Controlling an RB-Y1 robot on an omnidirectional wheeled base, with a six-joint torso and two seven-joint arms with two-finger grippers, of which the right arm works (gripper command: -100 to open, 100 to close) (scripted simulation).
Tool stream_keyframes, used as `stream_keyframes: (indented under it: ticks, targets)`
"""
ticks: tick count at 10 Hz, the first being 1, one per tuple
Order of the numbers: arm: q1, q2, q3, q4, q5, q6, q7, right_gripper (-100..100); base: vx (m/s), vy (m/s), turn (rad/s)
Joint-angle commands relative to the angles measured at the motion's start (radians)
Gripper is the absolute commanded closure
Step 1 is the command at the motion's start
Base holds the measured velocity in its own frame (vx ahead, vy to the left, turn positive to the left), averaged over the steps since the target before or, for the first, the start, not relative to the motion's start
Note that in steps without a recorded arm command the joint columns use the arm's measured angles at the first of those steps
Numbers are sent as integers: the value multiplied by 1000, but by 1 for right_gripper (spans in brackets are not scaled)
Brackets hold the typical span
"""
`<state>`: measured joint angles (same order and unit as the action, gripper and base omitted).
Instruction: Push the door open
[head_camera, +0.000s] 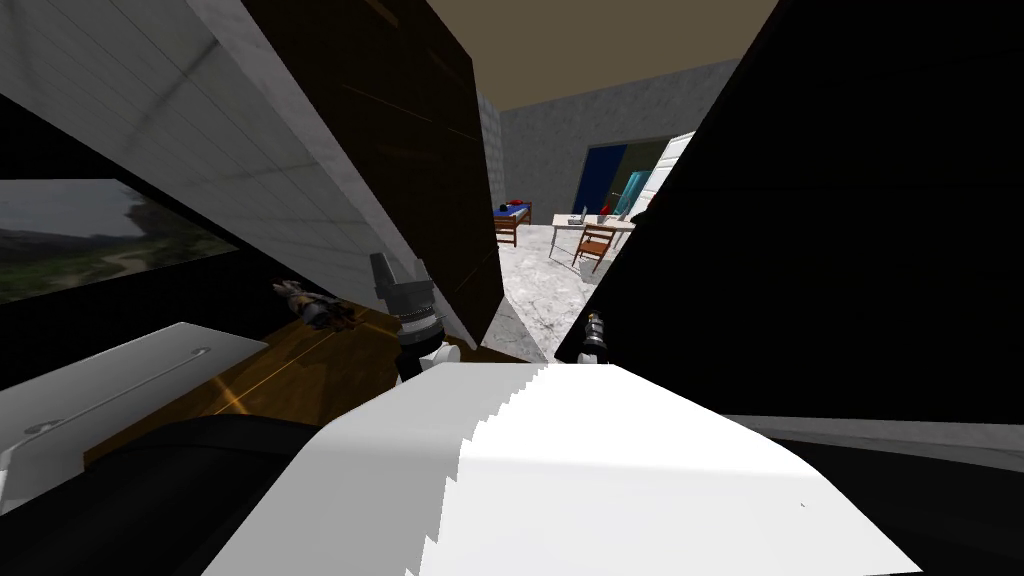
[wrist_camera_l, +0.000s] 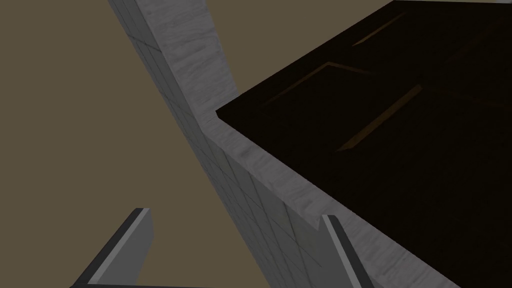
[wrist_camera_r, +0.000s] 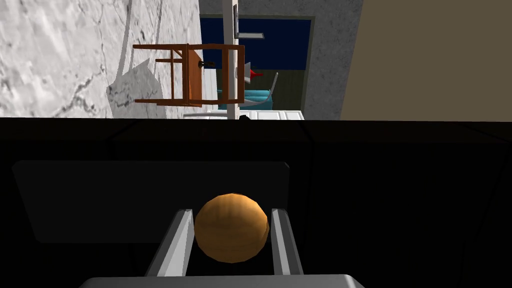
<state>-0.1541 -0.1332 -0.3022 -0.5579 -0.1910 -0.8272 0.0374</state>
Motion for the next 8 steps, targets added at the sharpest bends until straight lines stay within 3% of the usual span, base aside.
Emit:
stream_keyframes:
  ticks: [1, 8]
  targets:
    - [8, -12, -33, -5, -11, 4, 5, 100, 168, 12, -14]
    - [24, -26, -124, -8, -39, 7, 23, 100, 193, -4, -25]
